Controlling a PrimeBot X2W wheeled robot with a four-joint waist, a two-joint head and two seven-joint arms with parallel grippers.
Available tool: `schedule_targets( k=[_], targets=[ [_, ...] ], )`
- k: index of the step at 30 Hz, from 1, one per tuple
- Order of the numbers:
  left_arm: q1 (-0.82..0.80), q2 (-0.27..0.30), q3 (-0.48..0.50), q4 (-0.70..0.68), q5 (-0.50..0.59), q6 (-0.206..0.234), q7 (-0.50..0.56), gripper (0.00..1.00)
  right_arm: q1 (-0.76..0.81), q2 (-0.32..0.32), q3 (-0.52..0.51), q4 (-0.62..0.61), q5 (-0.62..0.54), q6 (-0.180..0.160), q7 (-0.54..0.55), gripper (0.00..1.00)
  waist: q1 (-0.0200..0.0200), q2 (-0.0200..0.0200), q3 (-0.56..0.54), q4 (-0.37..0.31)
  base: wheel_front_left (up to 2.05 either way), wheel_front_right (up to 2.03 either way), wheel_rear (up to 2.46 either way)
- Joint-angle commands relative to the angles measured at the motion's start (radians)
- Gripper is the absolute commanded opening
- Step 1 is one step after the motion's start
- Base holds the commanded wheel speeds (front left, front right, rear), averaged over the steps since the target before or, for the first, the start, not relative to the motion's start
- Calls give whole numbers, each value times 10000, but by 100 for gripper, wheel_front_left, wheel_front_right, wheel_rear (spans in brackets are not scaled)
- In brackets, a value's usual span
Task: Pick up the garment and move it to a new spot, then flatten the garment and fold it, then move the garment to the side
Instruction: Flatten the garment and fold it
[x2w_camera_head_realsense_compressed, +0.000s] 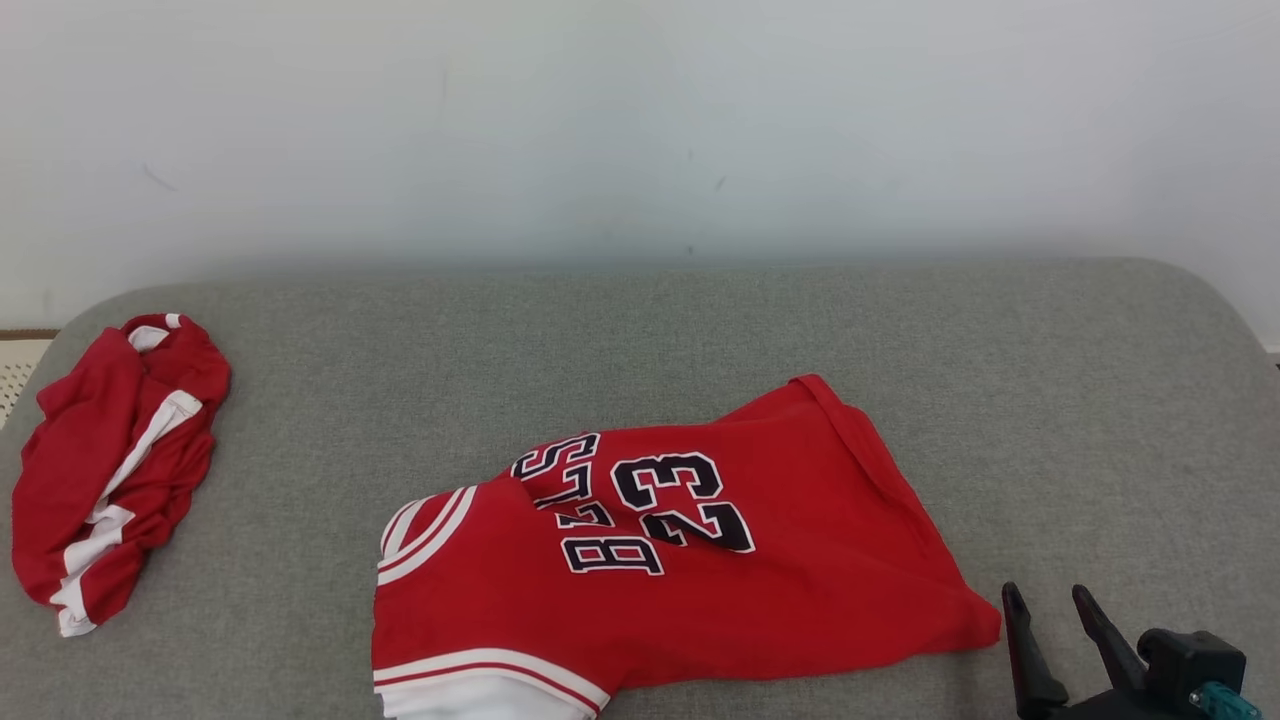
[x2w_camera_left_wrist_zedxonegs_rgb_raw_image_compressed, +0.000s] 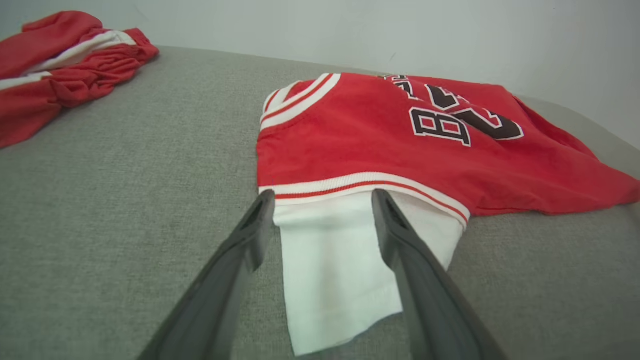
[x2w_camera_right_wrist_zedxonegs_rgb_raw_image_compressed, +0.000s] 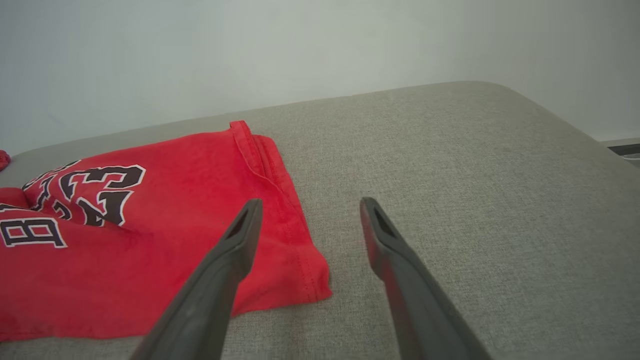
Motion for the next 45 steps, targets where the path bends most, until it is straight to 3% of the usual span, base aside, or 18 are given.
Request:
schedule_targets(
  k=[1, 8, 29, 30, 31, 32, 33, 39, 45],
  targets=[
    [244, 0, -87, 183, -150, 17, -23, 100, 131, -6, -90, 160, 45, -3, 127, 100, 0, 0, 29, 31, 0, 0, 0],
    [157, -3, -567, 1747, -693, -100, -21, 100, -239, -168, -24, 1476, -19, -5, 489, 100, 0, 0, 143, 104, 0, 0, 0],
    [-1219, 1, -1108, 4151, -1454, -347, -16, 100, -2875, -11, 1741, 6006, 652, -5, -499, 100, 0, 0, 391, 83, 0, 0, 0],
    [-1267, 0, -1144, 4166, -1467, -382, -16, 65, -2986, 5, 1821, 6202, 703, -3, -571, 43, 0, 0, 393, 95, 0, 0, 0],
    [-1317, 0, -1166, 4166, -1492, -404, -16, 40, -3097, 19, 1863, 6334, 755, -3, -646, 13, 0, 0, 393, 109, 0, 0, 0],
    [-1343, -2, -1196, 4165, -1502, -413, -16, 7, -3167, 42, 1912, 6477, 798, -3, -720, 0, 0, 0, 388, 118, 0, 0, 0],
    [-1368, -15, -1204, 4083, -1462, -403, -16, 0, -3225, 52, 1967, 6580, 803, -3, -786, 0, 0, 0, 382, 123, 0, 0, 0],
    [-1028, 6, -929, 3164, -1223, -289, -19, 0, -3359, -2, 2111, 6594, 1175, -3, -1055, 0, 0, 0, 321, 139, 0, 0, 0],
    [-771, 71, -425, 1429, -838, -337, -19, 0, -2824, -268, 2287, 5091, 2124, -3, -1095, 0, 0, 0, 357, 216, 0, 0, 0]
  ],
)
